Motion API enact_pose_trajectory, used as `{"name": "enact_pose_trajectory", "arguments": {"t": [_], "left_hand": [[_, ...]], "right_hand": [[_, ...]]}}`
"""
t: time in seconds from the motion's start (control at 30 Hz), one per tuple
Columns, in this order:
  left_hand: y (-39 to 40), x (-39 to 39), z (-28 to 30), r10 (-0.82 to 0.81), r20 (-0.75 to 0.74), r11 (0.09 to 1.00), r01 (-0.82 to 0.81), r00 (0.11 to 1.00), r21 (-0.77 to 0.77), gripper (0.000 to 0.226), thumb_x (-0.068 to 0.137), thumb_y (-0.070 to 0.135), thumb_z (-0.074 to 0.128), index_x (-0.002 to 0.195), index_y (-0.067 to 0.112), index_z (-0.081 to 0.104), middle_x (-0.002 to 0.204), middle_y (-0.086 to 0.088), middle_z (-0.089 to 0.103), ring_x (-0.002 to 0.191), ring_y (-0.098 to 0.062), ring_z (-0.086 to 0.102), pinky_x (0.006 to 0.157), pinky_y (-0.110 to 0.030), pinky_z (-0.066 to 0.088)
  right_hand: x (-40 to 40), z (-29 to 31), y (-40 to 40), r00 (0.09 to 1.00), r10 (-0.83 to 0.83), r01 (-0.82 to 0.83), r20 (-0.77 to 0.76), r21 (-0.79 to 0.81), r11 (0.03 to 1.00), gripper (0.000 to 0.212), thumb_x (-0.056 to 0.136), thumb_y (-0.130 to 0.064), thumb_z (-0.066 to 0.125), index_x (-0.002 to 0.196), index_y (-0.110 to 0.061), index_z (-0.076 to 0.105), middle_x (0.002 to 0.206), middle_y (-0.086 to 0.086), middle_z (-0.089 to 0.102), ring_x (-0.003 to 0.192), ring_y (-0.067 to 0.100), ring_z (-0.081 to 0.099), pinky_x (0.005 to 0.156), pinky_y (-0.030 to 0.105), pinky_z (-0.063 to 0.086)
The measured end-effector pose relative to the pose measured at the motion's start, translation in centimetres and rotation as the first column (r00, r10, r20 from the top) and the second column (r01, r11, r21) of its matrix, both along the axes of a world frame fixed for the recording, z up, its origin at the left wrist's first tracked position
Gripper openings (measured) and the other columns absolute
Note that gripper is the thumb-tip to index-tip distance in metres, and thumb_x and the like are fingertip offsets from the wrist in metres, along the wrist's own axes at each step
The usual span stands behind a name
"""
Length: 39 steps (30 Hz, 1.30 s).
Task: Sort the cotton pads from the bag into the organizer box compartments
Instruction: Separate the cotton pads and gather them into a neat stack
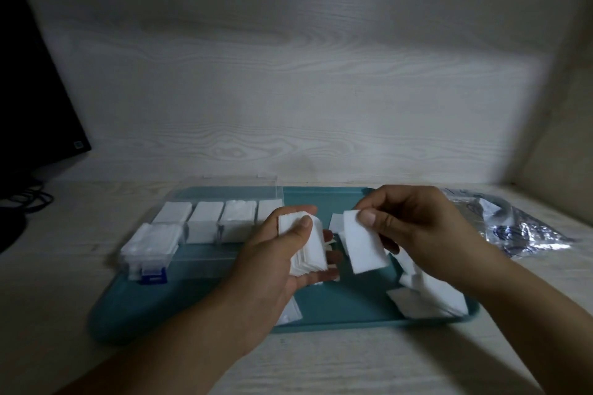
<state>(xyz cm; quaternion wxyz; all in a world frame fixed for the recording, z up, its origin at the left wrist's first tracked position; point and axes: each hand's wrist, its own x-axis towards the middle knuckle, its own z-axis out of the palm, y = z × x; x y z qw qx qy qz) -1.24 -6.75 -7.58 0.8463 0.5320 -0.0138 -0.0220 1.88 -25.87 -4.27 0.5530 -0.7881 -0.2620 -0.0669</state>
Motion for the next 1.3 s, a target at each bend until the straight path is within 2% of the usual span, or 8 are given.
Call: {"name": "enact_pose_trajectory", "arguments": {"t": [0.17,0.33,0.47,0.67,0.77,0.87,1.0,1.3], "left_hand": [[-0.1,-0.2,-0.2,-0.032,0.033,0.999,0.031,0.999,0.038,0.019,0.091,0.015,0.057,0.106,0.012,0.069,0.107,-0.019,0.07,0.09,-0.034,0.07,0.071,-0.047,0.061],[-0.2,-0.4,-0.4,-0.112,0.082,0.992,0.107,0.99,0.069,0.028,0.084,0.022,0.058,0.109,0.013,0.066,0.094,-0.02,0.072,0.079,-0.029,0.071,0.066,-0.039,0.059],[-0.2,-0.3,-0.7,-0.111,0.058,0.992,0.107,0.992,0.061,0.031,0.079,0.024,0.061,0.108,0.015,0.069,0.105,-0.018,0.073,0.092,-0.033,0.072,0.066,-0.039,0.059],[-0.2,-0.2,-0.5,-0.085,0.009,0.996,0.085,0.996,0.033,0.026,0.087,0.019,0.06,0.11,0.017,0.07,0.109,-0.018,0.072,0.098,-0.038,0.07,0.072,-0.045,0.06],[0.0,-0.2,-0.3,-0.064,-0.002,0.998,0.064,0.998,-0.006,0.022,0.093,0.016,0.057,0.11,0.02,0.07,0.109,-0.018,0.072,0.099,-0.037,0.07,0.082,-0.053,0.059],[-0.1,-0.2,-0.2,-0.068,-0.005,0.997,0.068,0.998,-0.029,0.023,0.092,0.016,0.057,0.109,0.022,0.071,0.11,-0.017,0.072,0.104,-0.038,0.068,0.084,-0.05,0.058],[-0.2,-0.2,-0.3,-0.072,-0.003,0.996,0.072,0.997,-0.047,0.034,0.077,0.021,0.062,0.11,0.02,0.071,0.109,-0.019,0.072,0.104,-0.04,0.067,0.076,-0.045,0.057],[-0.3,-0.2,-0.2,-0.146,-0.037,0.979,0.139,0.989,-0.149,0.046,0.076,0.022,0.061,0.12,0.009,0.064,0.109,-0.023,0.071,0.102,-0.041,0.067,0.067,-0.042,0.061]], "right_hand": [[-0.1,-1.4,1.6,0.978,0.029,0.02,-0.206,0.23,0.973,0.016,0.074,-0.022,0.068,0.079,-0.009,0.076,0.052,0.012,0.052,0.048,0.018,0.04,0.044,0.022,0.034],[-0.3,-2.8,2.6,0.953,0.093,0.015,-0.287,0.354,0.935,0.015,0.079,-0.006,0.067,0.09,0.002,0.073,0.061,0.018,0.063,0.052,0.02,0.055,0.047,0.024,0.045],[-0.4,-2.6,2.9,0.982,-0.099,0.132,-0.161,0.21,0.969,0.009,0.083,0.0,0.07,0.083,-0.008,0.074,0.059,0.003,0.068,0.048,0.011,0.056,0.045,0.019,0.043],[-0.7,-3.3,2.8,0.957,-0.277,0.283,0.092,-0.071,0.956,0.013,0.084,-0.024,0.074,0.092,-0.033,0.069,0.082,-0.01,0.067,0.069,0.006,0.063,0.06,0.017,0.048],[-1.1,-3.0,2.6,0.977,-0.187,0.194,0.105,-0.061,0.979,0.021,0.085,-0.031,0.068,0.104,-0.037,0.063,0.106,-0.014,0.065,0.095,0.006,0.062,0.08,0.026,0.052],[-1.9,-2.3,2.2,0.988,0.016,0.021,0.155,-0.232,0.973,0.046,0.08,-0.028,0.073,0.121,-0.033,0.052,0.127,-0.02,0.056,0.12,0.004,0.053,0.101,0.025,0.041],[-2.0,-2.3,2.2,0.971,0.084,-0.006,0.223,-0.328,0.945,0.059,0.077,-0.022,0.081,0.126,-0.027,0.048,0.127,-0.022,0.055,0.121,0.0,0.052,0.1,0.013,0.038],[-1.7,-2.6,2.2,0.963,0.106,-0.03,0.248,-0.291,0.956,0.08,0.075,-0.023,0.084,0.14,-0.031,0.038,0.126,-0.026,0.054,0.124,-0.002,0.051,0.102,0.014,0.04]]}}
